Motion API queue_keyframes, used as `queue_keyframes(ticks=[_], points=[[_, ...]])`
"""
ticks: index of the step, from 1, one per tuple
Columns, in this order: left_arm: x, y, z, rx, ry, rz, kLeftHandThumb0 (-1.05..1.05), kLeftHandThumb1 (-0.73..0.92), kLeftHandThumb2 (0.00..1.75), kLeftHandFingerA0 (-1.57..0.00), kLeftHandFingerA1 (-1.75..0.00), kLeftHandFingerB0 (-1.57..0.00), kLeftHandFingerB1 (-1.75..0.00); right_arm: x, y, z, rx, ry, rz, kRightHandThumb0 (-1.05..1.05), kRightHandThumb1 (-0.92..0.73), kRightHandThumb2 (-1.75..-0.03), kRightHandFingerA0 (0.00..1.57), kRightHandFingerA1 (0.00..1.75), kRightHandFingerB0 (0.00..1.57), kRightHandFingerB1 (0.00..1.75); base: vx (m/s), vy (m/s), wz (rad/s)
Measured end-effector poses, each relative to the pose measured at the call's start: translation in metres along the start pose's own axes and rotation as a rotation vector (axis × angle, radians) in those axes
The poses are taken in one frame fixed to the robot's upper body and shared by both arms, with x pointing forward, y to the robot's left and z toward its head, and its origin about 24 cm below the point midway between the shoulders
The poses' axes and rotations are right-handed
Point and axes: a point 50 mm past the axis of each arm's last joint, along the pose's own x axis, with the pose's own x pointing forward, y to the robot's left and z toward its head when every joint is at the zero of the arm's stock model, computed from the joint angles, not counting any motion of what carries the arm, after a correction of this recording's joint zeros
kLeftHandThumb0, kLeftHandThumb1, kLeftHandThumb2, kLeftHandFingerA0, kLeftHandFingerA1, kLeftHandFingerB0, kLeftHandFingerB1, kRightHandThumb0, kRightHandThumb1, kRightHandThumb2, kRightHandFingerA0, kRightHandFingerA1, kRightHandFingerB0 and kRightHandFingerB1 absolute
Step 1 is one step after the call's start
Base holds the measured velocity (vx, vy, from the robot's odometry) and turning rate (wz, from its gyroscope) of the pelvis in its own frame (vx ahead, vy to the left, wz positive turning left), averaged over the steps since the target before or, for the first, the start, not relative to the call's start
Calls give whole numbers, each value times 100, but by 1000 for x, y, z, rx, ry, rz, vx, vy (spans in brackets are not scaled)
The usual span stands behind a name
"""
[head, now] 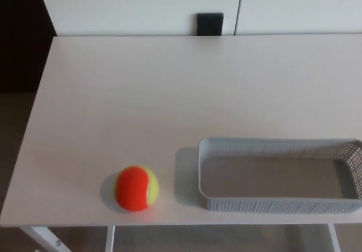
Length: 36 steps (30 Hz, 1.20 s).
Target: The robot walk towards a table in front and uses its left hand to pickup a tennis ball on the left side and put it in a container on the right hand side
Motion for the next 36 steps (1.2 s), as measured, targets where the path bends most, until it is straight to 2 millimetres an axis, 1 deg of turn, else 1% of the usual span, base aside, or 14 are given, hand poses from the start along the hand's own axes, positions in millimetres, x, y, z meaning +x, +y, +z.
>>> queue_keyframes(ticks=[1, 2, 4, 6, 10, 11, 16, 17, 21, 23, 27, 34, 35, 36], points=[[0, 0, 0, 9, 6, -3, -44, 42, 76, -67, -63, -37, -47, 0, 0, 0, 0, 0, 0, -56, -38, -56, 95, 63, 57, 46, 0, 0, 0], [0, 0, 0, 20, 12, -6, -46, 43, 77, -68, -62, -38, -47, 0, 0, 0, 0, -1, 0, -55, -32, -79, 85, 69, 51, 57, 0, 0, 0], [0, 3, 1, 53, 20, -7, -49, 43, 78, -67, -61, -39, -48, 0, 0, 1, 0, -3, 1, -59, -37, -57, 95, 63, 58, 48, 0, 0, 0], [-2, 7, 2, 91, 25, -3, -43, 52, 56, -79, -51, -45, -35, 0, 0, 2, 1, -7, 0, -57, -33, -77, 88, 69, 53, 56, 0, 0, 0], [-13, 19, -1, 144, 11, 20, -51, 41, 74, -66, -57, -34, -44, 1, 0, 2, -1, -8, 0, -50, -45, -54, 93, 60, 57, 41, 0, 0, 0], [-17, 23, -2, 146, 6, 31, -40, 50, 56, -55, -46, -26, -30, 1, 0, 2, -2, -7, 1, -53, -36, -79, 91, 71, 48, 53, 0, 0, 0], [-48, 57, -13, 26, -45, 159, -34, 49, 55, -53, -51, -17, -27, 1, 1, 2, -7, -5, 2, -52, -40, -57, 92, 59, 56, 41, 0, 0, 0], [-53, 64, -14, 0, -59, 188, -35, 50, 55, -28, -45, 0, -14, 1, 1, 2, -8, -5, 2, -52, -35, -78, 92, 71, 48, 52, 0, 0, 0], [-77, 92, -12, -86, -131, 305, -31, 52, 56, -30, -45, -12, -27, 3, 1, 5, -7, -12, 2, -49, -45, -55, 91, 56, 56, 38, 0, 0, 0], [-90, 105, -6, -112, -183, 365, -22, 47, 94, 0, -49, 0, -50, 3, 2, 6, -7, -17, 3, -48, -44, -55, 91, 56, 57, 39, 0, 0, 0], [-129, 138, 27, -130, -385, 515, -31, 55, 57, -21, -29, -11, -27, 5, 2, 9, -6, -24, 3, -48, -44, -55, 91, 56, 57, 39, 0, 0, 0], [-167, 143, 80, -54, -658, 571, -20, 49, 95, 0, -46, 0, -48, 5, 2, 10, -5, -25, 3, -48, -43, -55, 90, 56, 57, 40, 0, 0, 0], [-172, 139, 90, -33, -704, 563, -31, 41, 53, -40, -34, -28, -31, 5, 2, 10, -5, -25, 3, -46, -45, -55, 91, 56, 56, 38, 0, 0, 0], [-174, 137, 95, -22, -731, 557, -31, 41, 53, -40, -34, -28, -31, 5, 2, 10, -5, -26, 3, -46, -45, -55, 91, 56, 56, 38, 0, 0, 0]])
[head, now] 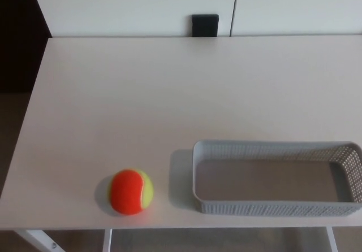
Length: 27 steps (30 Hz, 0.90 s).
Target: The robot walk towards a table in front and uses its left hand to pickup a tennis ball on the left side and put it in a container on the right hand side
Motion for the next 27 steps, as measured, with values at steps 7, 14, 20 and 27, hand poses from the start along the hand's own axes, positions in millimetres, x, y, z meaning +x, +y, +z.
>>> queue_keyframes(ticks=[7, 14, 20, 27], points=[[6, -37, 61, 14, -272, -161, -38, 45, 68, -5, -38, -4, -15, 0, 0, 0, 0, 1, -1, -53, -40, -57, 92, 59, 56, 41, 0, 0, 0], [7, -120, 98, -21, -473, -535, -42, 49, 57, -16, -32, -6, -20, 2, 0, 3, 0, -6, -2, -48, -44, -55, 91, 55, 58, 40, 0, 0, 0], [10, -159, 85, 18, -462, -723, -46, 50, 58, -14, -32, -5, -20, 4, -3, 8, -10, -13, -7, -53, -40, -57, 92, 58, 57, 42, 0, 0, 0], [14, -183, 57, 90, -412, -809, -58, 40, 70, -12, -41, -7, -25, 5, -3, 10, -16, -15, -6, -48, -43, -55, 91, 56, 58, 40, 0, 0, 0]])
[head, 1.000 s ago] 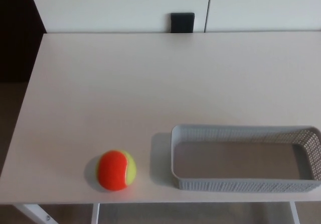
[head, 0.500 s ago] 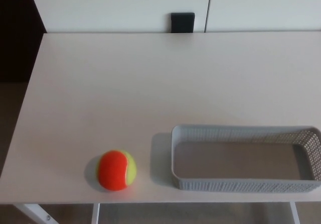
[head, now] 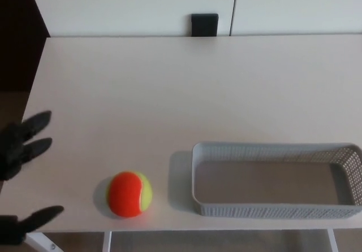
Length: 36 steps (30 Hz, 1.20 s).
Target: The robot walk towards a table in front and uses its left hand to pickup a tennis ball on the left side and put it in a container on the right hand side
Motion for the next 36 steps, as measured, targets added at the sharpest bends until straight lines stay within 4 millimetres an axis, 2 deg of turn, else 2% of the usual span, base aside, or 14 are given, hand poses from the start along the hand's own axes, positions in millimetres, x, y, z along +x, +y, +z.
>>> queue_keyframes(ticks=[7, 12, 13, 20, 21, 26, 31, 33, 36], points=[[10, -9, -10, 78, 4, -36, -59, 40, 69, -9, -40, -8, -22, 0, 1, 0, -2, 8, 0, -53, -38, -58, 90, 59, 57, 43, 0, 0, 0], [17, -18, -11, 121, -6, -65, -58, 39, 70, -11, -41, -6, -26, 1, 1, -1, -13, 15, 0, -50, -44, -55, 90, 58, 58, 40, 0, 0, 0], [18, -20, -12, 125, -7, -68, -31, 32, 88, 0, -49, 0, -49, 1, 1, 0, -15, 14, 0, -56, -40, -59, 90, 60, 56, 43, 0, 0, 0], [24, -36, -11, 140, -19, -84, -30, 32, 88, 0, -48, 0, -49, 1, 1, 0, -25, 14, -1, -51, -45, -54, 92, 59, 56, 41, 0, 0, 0], [25, -40, -11, 143, -25, -86, -57, 39, 69, -16, -41, -7, -29, 2, 1, 1, -26, 12, -2, -55, -40, -58, 91, 60, 56, 43, 0, 0, 0], [30, -51, -6, 144, -40, -88, -58, 39, 69, -17, -42, -7, -28, 3, 1, 3, -26, 5, -2, -49, -44, -55, 90, 57, 58, 41, 0, 0, 0], [32, -59, -6, 145, -32, -91, -59, 40, 71, -17, -42, -6, -31, 5, 2, 7, -24, -2, -2, -57, -39, -59, 91, 59, 58, 43, 0, 0, 0], [33, -62, -6, 142, -31, -90, -60, 40, 71, -17, -43, -6, -32, 6, 2, 9, -23, -4, -2, -50, -44, -55, 89, 57, 60, 41, 0, 0, 0], [34, -66, -6, 147, -31, -88, -61, 40, 72, -17, -42, -6, -33, 7, 1, 11, -21, -8, -1, -53, -40, -57, 92, 58, 57, 41, 0, 0, 0]])
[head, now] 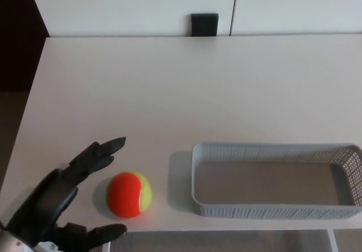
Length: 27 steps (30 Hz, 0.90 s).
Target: The robot walk towards a table in front and uses its left hand to pickup a tennis ball on the left side and put it in a container on the right hand side
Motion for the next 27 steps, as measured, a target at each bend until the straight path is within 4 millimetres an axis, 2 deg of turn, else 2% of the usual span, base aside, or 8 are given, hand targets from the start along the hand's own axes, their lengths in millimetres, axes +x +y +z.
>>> queue_keyframes(ticks=[1, 3, 12, 13, 19, 24, 25, 27], points=[[0, -1, 0, 4, 2, 0, -56, 47, 55, -24, -33, -13, -25, 0, 0, 0, 1, -1, 0, -53, -40, -57, 92, 58, 58, 41, 0, 0, 0], [1, -3, 1, 8, 3, -1, -61, 40, 71, -18, -42, -7, -33, 1, 0, 1, 1, -3, 1, -50, -44, -55, 90, 56, 58, 40, 0, 0, 0], [5, -13, 2, 12, 22, 4, -64, 41, 71, -21, -42, -9, -34, 1, 0, 3, 2, -6, 2, -57, -40, -60, 91, 59, 57, 42, 0, 0, 0], [5, -14, 2, 16, 25, 4, -64, 41, 71, -21, -42, -9, -34, 1, 0, 4, 2, -8, 2, -56, -38, -79, 93, 70, 51, 52, 0, 0, 0], [12, -18, 1, 34, 45, 21, -65, 41, 72, -20, -43, -10, -34, 3, 0, 7, 2, -16, 1, -58, -37, -77, 94, 69, 52, 52, 0, 0, 0], [19, -17, -2, 45, 65, 42, -64, 50, 55, -26, -34, -12, -27, 3, 0, 8, 3, -21, 1, -55, -36, -77, 94, 70, 51, 52, 0, 0, 0], [22, -17, -3, 54, 69, 43, -65, 41, 74, -21, -44, -7, -31, 3, 0, 8, 3, -21, 1, -58, -37, -77, 91, 66, 52, 52, 0, 0, 0], [27, -17, -4, 74, 80, 38, -63, 41, 73, -23, -44, -7, -32, 3, 0, 10, 3, -26, 1, -58, -37, -77, 91, 66, 53, 52, 0, 0, 0]])
